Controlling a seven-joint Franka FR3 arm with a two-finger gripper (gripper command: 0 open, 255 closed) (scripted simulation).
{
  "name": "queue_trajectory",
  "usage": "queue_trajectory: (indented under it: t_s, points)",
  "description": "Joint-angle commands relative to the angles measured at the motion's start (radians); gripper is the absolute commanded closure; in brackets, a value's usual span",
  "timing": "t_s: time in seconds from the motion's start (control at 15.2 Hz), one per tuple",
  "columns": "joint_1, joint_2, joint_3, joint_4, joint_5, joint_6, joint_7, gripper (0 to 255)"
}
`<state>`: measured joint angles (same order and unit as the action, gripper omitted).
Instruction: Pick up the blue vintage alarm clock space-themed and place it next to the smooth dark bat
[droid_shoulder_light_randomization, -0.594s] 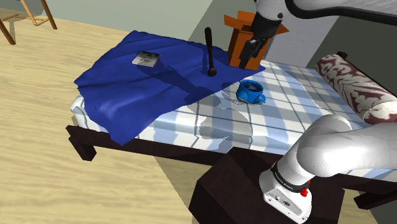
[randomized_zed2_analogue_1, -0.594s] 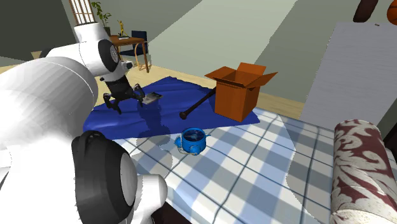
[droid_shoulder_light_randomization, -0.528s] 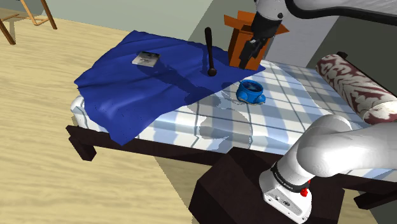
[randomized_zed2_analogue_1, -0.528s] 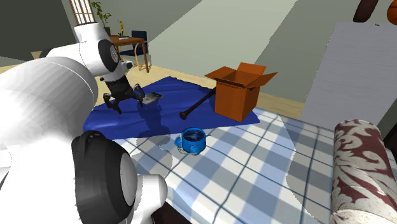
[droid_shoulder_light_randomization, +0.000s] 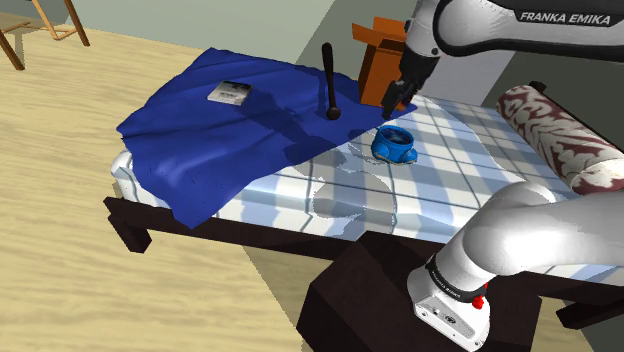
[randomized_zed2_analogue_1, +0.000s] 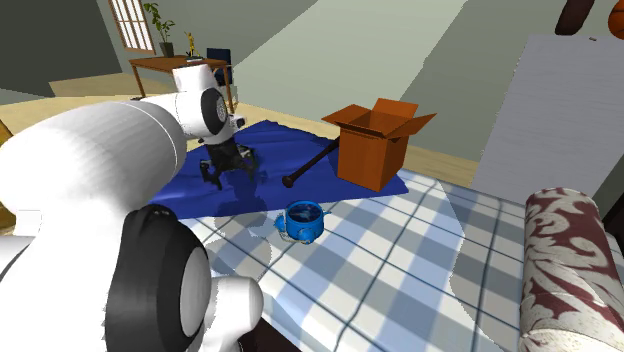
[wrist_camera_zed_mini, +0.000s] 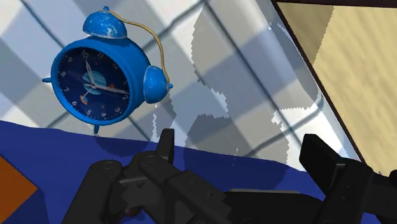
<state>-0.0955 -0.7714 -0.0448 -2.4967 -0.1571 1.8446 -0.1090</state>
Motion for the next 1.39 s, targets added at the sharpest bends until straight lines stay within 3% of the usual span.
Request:
queue_trajectory:
  t_s: [0.0, 0.86, 1.32]
  points:
    - [-0.024, 0.026, -0.033, -0.023, -0.013, 0.043, -0.003, 0]
    - [-0.179, 0.251, -0.261, -0.122, -0.085, 0.322, -0.049, 0]
    - [-0.230, 0.412, -0.373, -0.124, -0.082, 0.459, -0.088, 0]
